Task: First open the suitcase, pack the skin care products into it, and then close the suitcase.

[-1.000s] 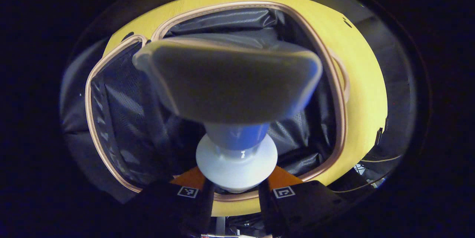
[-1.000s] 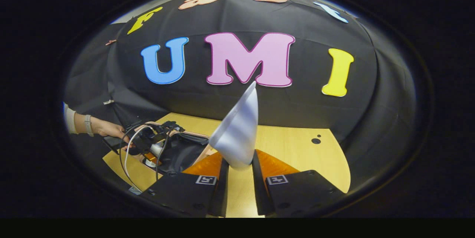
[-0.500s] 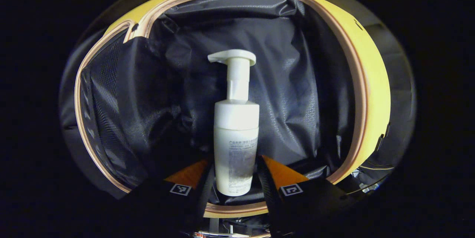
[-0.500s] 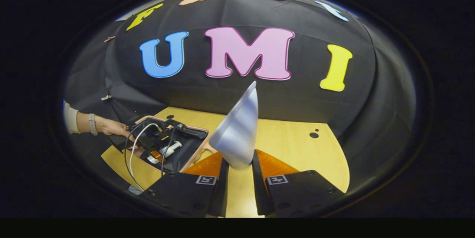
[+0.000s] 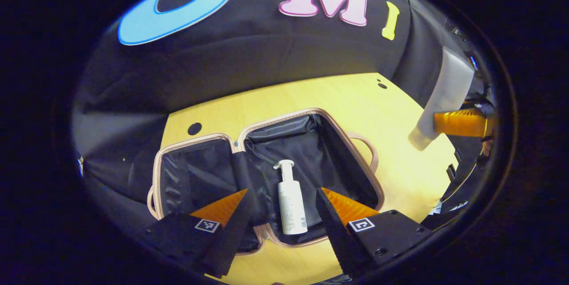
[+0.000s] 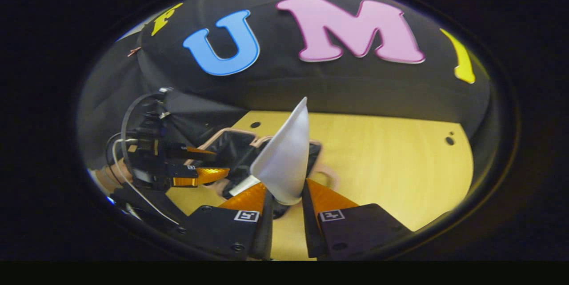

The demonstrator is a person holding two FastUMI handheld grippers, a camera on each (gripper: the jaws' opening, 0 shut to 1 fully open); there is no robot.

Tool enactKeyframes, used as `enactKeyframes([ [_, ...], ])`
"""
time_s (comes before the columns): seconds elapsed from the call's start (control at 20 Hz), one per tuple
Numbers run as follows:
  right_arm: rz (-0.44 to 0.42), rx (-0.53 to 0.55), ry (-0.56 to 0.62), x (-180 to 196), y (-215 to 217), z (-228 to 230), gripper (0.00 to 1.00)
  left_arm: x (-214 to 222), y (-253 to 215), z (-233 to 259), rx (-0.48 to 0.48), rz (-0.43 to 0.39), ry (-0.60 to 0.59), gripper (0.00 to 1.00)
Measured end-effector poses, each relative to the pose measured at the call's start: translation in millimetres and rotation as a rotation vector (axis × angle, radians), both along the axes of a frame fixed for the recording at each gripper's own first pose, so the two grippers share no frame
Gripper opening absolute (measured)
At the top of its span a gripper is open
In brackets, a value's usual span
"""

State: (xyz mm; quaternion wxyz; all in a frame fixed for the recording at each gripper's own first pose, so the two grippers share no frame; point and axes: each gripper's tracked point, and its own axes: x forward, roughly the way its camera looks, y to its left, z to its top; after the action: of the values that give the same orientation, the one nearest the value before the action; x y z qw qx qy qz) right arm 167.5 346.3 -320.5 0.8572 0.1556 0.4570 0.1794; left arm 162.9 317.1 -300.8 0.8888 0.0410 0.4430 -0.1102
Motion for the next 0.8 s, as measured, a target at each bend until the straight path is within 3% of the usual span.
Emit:
enactKeyframes([
  [0.15,0.048,0.088,0.216,-4,52,-52,0.34,-13,58,14,-0.059,0.181,-0.071,0.92],
  [0.3,0.100,-0.017,0.414,-16,65,-128,0.35,-35,115,19,-0.110,0.322,-0.073,0.93],
  [0.45,0.090,-0.082,0.614,-40,76,-175,0.34,-52,168,19,-0.163,0.444,-0.111,0.94],
  [0.5,0.054,-0.060,0.652,-38,82,-178,0.27,-57,182,21,-0.187,0.482,-0.127,0.95],
  [0.6,0.015,-0.086,0.704,-37,82,-188,0.27,-69,208,13,-0.217,0.548,-0.111,0.95],
  [0.65,0.007,-0.119,0.722,-39,76,-193,0.34,-76,221,12,-0.214,0.573,-0.101,0.95],
  [0.8,-0.052,-0.121,0.753,-41,74,-193,0.36,-84,245,6,-0.178,0.594,-0.079,0.95],
])
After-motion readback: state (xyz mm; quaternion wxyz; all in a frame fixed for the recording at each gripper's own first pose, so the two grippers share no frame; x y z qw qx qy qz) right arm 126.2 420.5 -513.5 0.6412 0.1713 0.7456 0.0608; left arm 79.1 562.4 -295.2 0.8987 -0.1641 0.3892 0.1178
